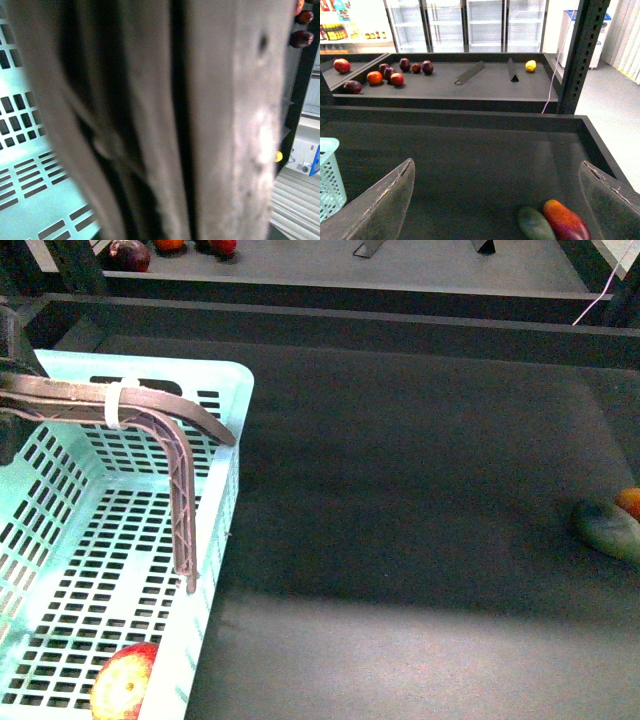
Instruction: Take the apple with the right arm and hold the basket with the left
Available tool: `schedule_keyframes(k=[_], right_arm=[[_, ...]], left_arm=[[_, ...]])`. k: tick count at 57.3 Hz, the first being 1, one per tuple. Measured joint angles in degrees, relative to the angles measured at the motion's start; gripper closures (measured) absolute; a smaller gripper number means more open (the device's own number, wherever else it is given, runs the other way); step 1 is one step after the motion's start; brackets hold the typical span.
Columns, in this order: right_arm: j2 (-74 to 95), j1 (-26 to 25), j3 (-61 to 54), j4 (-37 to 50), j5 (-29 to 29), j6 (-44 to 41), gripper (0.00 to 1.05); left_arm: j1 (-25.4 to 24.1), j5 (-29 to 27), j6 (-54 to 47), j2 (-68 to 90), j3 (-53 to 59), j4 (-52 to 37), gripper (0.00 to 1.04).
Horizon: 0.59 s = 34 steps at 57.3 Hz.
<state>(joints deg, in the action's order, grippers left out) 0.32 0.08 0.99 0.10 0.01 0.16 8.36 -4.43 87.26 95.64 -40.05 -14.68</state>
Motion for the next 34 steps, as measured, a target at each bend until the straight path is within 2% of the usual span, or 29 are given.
schedule_keyframes(k=[5,11,25,34], right_arm=[[0.02,0.0,0.0,0.0,0.0,0.0,0.09],[0.0,0.0,0.0,-0.02,0.02,0.0,0.09],[0.0,0.0,0.0,0.0,0.0,0.0,0.09],[0.0,0.0,0.0,0.0,0.0,0.0,0.09]], left_arm=[[0.13,0.33,-0.33,-0.07,0.26,0.0,0.66],[0.31,0.42,-0.57,-1.33,0.72,0.7,0.42],[0.63,-0.61,-0.52,-7.89,2.43,3.54,0.06],[2.01,-2.75,0.55,-15.39,5.77,5.75,0.07]])
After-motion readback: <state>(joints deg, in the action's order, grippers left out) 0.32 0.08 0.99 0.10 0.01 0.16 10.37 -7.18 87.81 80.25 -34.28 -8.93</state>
